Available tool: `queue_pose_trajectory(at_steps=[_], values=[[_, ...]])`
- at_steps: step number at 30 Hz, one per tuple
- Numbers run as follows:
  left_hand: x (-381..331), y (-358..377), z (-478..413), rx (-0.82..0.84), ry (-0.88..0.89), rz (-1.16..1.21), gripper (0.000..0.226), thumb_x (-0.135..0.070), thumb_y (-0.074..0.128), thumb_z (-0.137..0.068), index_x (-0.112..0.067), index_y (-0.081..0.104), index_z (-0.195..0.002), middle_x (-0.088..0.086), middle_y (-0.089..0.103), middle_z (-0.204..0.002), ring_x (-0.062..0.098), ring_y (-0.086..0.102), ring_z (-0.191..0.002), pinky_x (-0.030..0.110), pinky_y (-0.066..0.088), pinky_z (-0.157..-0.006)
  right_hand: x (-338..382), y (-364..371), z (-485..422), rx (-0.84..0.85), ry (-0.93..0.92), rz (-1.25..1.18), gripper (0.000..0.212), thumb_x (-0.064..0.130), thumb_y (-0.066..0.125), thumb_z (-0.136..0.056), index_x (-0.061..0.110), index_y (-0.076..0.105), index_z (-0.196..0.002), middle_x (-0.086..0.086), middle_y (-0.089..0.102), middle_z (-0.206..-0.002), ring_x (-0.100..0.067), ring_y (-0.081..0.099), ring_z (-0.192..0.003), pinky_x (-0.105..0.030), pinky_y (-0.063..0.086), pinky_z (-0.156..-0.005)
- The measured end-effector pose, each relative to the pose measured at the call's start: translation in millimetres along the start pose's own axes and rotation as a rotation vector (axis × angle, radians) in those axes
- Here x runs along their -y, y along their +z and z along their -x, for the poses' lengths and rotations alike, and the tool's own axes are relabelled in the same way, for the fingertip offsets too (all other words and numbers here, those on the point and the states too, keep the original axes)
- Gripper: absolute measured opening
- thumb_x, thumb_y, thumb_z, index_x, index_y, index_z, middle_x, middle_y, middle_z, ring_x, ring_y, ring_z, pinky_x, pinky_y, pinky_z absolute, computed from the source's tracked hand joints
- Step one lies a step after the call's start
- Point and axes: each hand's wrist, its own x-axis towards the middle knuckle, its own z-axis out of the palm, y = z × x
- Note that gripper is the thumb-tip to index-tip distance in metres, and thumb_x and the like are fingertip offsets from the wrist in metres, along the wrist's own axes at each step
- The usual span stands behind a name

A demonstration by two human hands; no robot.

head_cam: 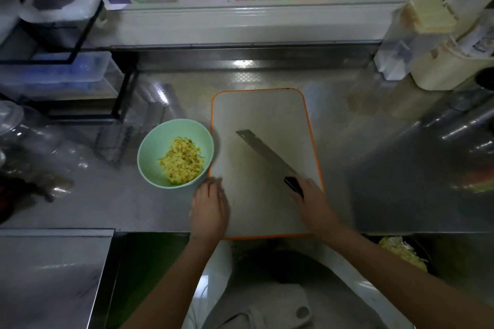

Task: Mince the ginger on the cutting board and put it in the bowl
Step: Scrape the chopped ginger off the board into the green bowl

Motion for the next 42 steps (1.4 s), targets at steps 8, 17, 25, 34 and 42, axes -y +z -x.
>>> queue_pose_trajectory(at_steps=[8, 17, 25, 34, 42], values=[[10, -7, 14, -0.032, 0.0, 0.029, 0.049, -0.029, 0.024, -0.089, -0.003, 0.062, -0.108, 0.017, 0.061, -0.102, 0.033, 0.057, -0.095, 0.041, 0.047, -0.082, 0, 14, 33, 0.233, -0.137, 0.131, 0.045, 0.011, 0.046, -0.096, 0.019, 0.038, -0.14, -0.005, 0.049, -0.133, -0.022, 0.046, -0.122, -0.032, 0.038, -0.102], [23, -12, 27, 0.025, 0.049, -0.077, 0.043, -0.024, 0.029, -0.086, -0.008, 0.065, -0.105, 0.012, 0.063, -0.101, 0.032, 0.058, -0.092, 0.039, 0.047, -0.078, 15, -15, 2, 0.19, -0.265, 0.232, 0.039, 0.018, 0.047, -0.097, 0.015, 0.045, -0.135, -0.008, 0.056, -0.119, -0.027, 0.053, -0.107, -0.033, 0.042, -0.084], [20, -15, 35, 0.014, 0.021, -0.092, 0.031, -0.021, 0.032, -0.083, -0.007, 0.06, -0.088, 0.015, 0.059, -0.088, 0.034, 0.057, -0.081, 0.04, 0.046, -0.071, 5, -27, 15, 0.335, -0.331, 0.35, 0.042, 0.02, 0.046, -0.098, 0.019, 0.04, -0.139, -0.006, 0.055, -0.123, -0.023, 0.051, -0.109, -0.028, 0.037, -0.087], [10, -9, 36, 0.058, 0.038, 0.189, 0.035, -0.016, 0.033, -0.096, -0.006, 0.052, -0.124, 0.012, 0.051, -0.126, 0.025, 0.046, -0.12, 0.026, 0.033, -0.1, -7, -41, 35, 0.04, -0.006, -0.14, 0.03, 0.01, 0.043, -0.098, 0.007, 0.055, -0.125, -0.013, 0.063, -0.098, -0.028, 0.061, -0.088, -0.03, 0.046, -0.071], [-13, 25, 38, 0.085, 0.055, 0.175, 0.046, -0.017, 0.035, -0.1, -0.005, 0.027, -0.144, 0.009, 0.021, -0.153, 0.019, 0.011, -0.143, 0.019, 0.002, -0.113, -32, -21, 54, -0.101, 0.413, -0.376, 0.038, 0.03, 0.038, -0.099, 0.005, 0.059, -0.08, -0.014, 0.056, -0.07, -0.027, 0.053, -0.067, -0.036, 0.041, -0.064]])
